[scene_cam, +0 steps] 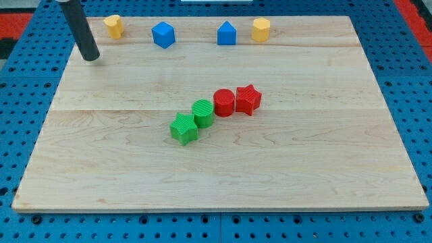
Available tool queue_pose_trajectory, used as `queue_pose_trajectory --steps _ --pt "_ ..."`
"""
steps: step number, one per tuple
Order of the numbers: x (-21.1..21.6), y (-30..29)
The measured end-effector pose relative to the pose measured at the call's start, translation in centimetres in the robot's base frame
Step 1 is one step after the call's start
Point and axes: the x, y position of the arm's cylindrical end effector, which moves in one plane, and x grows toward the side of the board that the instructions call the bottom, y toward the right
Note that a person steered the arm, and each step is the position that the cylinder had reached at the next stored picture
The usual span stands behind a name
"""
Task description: Slightly touch the blue cube which is at the top of the board
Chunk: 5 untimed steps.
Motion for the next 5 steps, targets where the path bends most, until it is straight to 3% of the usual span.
queue_pose_trajectory --steps 5 --pt "-1.6 10.1"
